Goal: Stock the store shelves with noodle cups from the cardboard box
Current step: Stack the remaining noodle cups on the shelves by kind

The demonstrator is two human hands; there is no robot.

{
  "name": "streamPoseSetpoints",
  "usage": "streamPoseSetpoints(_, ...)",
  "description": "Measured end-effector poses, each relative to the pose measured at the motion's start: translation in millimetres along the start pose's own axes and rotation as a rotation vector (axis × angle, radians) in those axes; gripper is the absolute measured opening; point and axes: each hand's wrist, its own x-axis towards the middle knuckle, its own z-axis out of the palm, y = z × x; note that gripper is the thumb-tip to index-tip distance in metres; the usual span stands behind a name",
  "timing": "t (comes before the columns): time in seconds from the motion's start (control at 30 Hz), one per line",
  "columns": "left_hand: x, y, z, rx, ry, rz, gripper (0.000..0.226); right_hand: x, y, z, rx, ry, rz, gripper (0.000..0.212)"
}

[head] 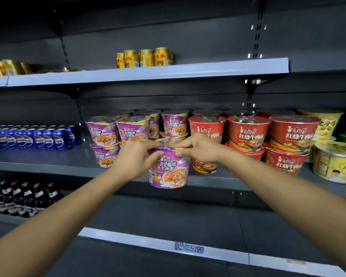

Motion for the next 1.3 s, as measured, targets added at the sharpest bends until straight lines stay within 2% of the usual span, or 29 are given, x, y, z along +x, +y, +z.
streamPoseSetpoints(0.33,69.3,-47.5,9.3,-0.009,0.103,0.062,0.026,60.9,-1.0,-32.4,-0.229,0.174,-0.018,0.032)
streamPoseSetpoints(0.77,103.3,-97.5,52.8,-0.111,0.094,0.051,0.024,109.9,27.3,-27.1,-0.289,0.201,0.048,0.031)
streamPoseSetpoints(1.3,115.5,-110.5,72.3,-0.043,0.124,0.023,0.029,129.4,23.2,-19.2,-0.415,0.228,0.099,0.033)
